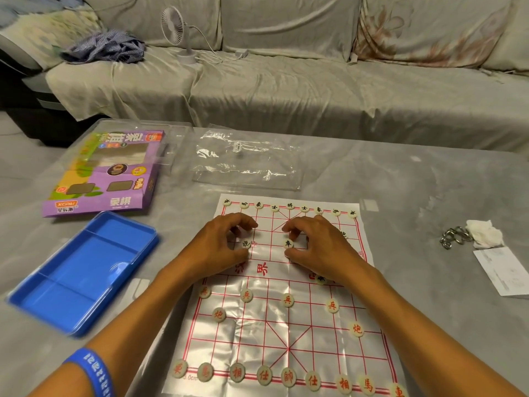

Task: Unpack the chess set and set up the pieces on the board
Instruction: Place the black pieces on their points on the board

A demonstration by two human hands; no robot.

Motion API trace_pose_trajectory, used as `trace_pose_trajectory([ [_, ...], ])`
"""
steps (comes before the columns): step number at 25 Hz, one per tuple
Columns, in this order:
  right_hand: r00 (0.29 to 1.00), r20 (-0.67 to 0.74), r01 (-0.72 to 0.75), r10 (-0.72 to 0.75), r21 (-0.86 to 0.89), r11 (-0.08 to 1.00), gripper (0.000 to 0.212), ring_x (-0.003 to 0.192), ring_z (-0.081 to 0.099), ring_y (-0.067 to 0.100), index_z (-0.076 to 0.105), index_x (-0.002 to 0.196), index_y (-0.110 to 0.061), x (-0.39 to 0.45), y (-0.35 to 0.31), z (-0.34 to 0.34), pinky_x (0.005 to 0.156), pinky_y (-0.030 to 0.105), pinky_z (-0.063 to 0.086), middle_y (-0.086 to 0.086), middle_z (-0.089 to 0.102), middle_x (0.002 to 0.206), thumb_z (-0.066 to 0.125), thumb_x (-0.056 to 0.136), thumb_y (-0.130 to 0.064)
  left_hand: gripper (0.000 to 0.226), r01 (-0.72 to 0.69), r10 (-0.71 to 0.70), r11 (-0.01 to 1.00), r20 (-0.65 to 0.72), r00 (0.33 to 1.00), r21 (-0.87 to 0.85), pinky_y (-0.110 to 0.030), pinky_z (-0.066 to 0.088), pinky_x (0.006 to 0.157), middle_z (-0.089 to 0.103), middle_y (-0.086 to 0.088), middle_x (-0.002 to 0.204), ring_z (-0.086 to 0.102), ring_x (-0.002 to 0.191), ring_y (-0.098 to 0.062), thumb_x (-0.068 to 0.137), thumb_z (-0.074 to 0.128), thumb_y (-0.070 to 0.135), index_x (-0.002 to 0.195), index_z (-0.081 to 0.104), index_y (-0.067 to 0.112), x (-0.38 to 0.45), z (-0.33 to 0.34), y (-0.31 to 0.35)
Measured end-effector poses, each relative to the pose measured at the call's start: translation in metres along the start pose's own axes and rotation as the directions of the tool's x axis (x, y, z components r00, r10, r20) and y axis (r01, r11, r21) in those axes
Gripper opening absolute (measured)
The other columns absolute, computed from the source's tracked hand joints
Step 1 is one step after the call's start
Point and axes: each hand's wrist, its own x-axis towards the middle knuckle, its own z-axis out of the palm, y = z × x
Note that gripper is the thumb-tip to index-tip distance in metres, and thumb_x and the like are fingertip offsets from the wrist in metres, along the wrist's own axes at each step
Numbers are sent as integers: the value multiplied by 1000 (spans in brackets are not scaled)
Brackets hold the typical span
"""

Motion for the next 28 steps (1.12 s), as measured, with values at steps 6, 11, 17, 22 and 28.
trace_pose_trajectory([
  [6,999,-20,-30,31,38,999,40,102,45,6,56,122,-30,-7,8,-9,88,22,41,-13,61,113,68,85,-37,36,26,-25,999,-36,999,21,-13,48,76,60,14,98,59,91,-9,80,75,25,109,57,37,0,5,0],
  [11,998,-48,-37,39,56,998,39,105,46,6,56,123,-29,-12,14,-14,93,25,42,-13,60,117,67,86,-34,34,34,-43,998,-212,976,-47,-14,47,73,64,17,97,60,90,-4,80,74,14,105,60,33,13,-9,-6],
  [17,988,-139,-62,72,76,995,30,95,48,5,58,119,-28,-17,25,-30,87,24,45,-17,57,103,65,89,-30,38,65,-68,998,-139,988,-25,-20,52,79,65,17,100,60,93,-6,81,72,9,109,58,31,26,-14,-12],
  [22,893,-305,-268,331,231,935,14,88,58,12,60,106,-22,-22,62,-52,62,13,47,-7,62,102,61,93,-24,42,68,-72,997,-142,987,-37,-16,47,77,65,16,100,61,93,-7,80,73,12,110,56,36,21,-10,-17],
  [28,928,-187,-309,322,96,946,23,90,57,12,62,113,-23,-24,70,-44,74,20,46,-8,62,102,64,90,-25,44,72,-74,997,-144,987,-23,-17,48,80,65,16,98,62,89,-6,79,75,15,111,55,38,19,-9,-12],
])
